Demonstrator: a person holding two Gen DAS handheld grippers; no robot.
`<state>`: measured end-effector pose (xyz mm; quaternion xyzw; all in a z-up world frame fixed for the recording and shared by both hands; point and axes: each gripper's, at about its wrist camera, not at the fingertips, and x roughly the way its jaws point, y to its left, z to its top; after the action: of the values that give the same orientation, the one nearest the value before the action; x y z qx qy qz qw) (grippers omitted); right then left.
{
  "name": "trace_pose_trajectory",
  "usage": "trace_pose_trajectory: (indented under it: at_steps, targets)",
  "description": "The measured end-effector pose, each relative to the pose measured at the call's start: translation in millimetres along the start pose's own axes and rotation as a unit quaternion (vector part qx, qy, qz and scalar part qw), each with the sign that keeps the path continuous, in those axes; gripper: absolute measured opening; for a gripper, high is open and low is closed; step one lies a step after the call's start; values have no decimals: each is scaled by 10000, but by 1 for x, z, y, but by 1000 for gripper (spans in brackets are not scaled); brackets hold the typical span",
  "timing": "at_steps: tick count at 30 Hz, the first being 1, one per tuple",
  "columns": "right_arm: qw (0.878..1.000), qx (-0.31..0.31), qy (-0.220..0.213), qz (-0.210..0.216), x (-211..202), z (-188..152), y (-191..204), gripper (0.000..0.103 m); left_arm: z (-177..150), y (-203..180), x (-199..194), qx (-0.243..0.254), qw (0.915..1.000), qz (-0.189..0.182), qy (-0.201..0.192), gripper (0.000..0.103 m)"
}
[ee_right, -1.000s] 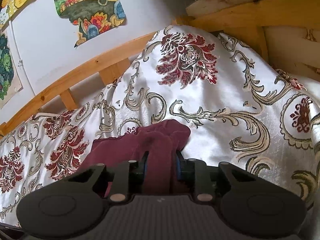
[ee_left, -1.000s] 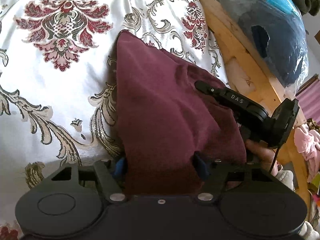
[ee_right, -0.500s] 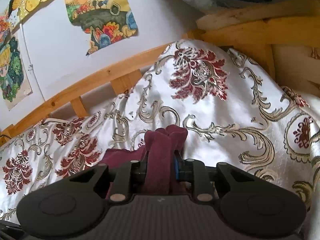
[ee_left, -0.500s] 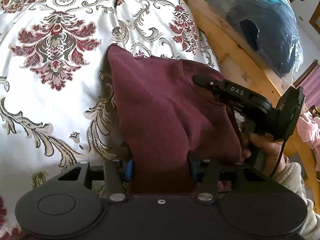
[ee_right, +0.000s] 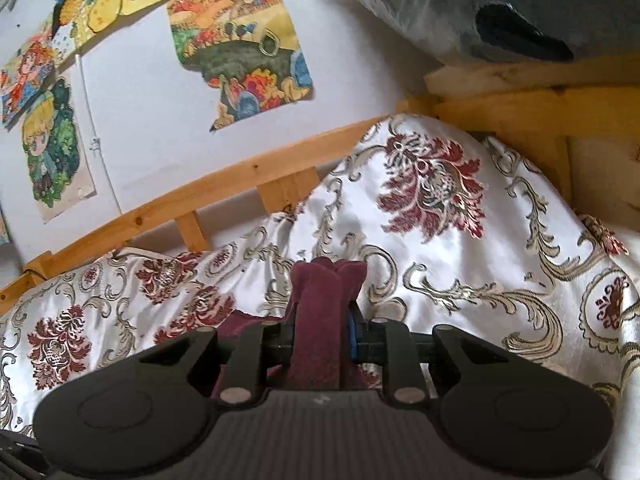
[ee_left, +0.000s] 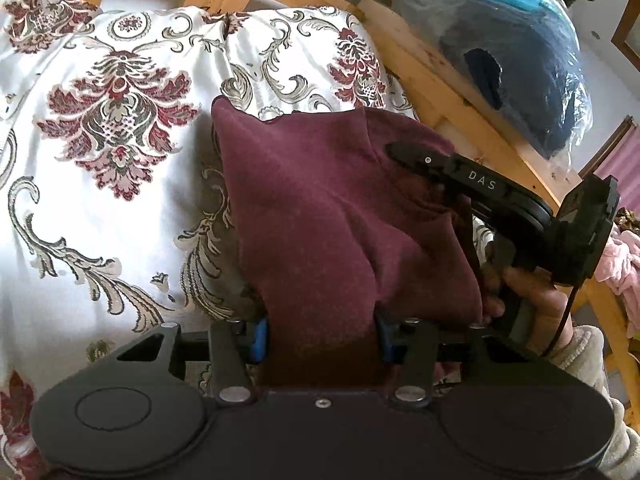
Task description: Fold small clothes
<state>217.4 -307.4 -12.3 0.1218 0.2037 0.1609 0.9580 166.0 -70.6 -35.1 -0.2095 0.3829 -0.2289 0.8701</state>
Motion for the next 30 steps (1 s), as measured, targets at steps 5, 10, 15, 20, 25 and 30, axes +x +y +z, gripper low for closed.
trace_pose_trajectory:
  at_steps: [5, 10, 15, 20, 25, 30]
  targets:
    - [9999, -81, -117, 79, -6, 3, 11, 24, 0, -2, -10, 64, 9999, 42, -82, 50]
    - [9995, -177, -196, 149, -11, 5, 21, 24, -1, -3, -21, 95, 9998, 67, -164, 50]
    - [9991, -281, -245, 191, -14, 6, 29, 24, -1, -1, -29, 46, 9997, 96, -236, 50]
    - [9988, -356, -263, 223, -15, 5, 35, 24, -3, -1, -36, 28, 9995, 142, -264, 50]
    - [9983, -403, -333, 274, -17, 6, 43, 24, -3, 1, -43, 30, 9993, 159, -331, 50]
    - [9976, -455, -419, 325, -16, 9, 53, 24, -2, 3, -50, 47, 9989, 191, -417, 50]
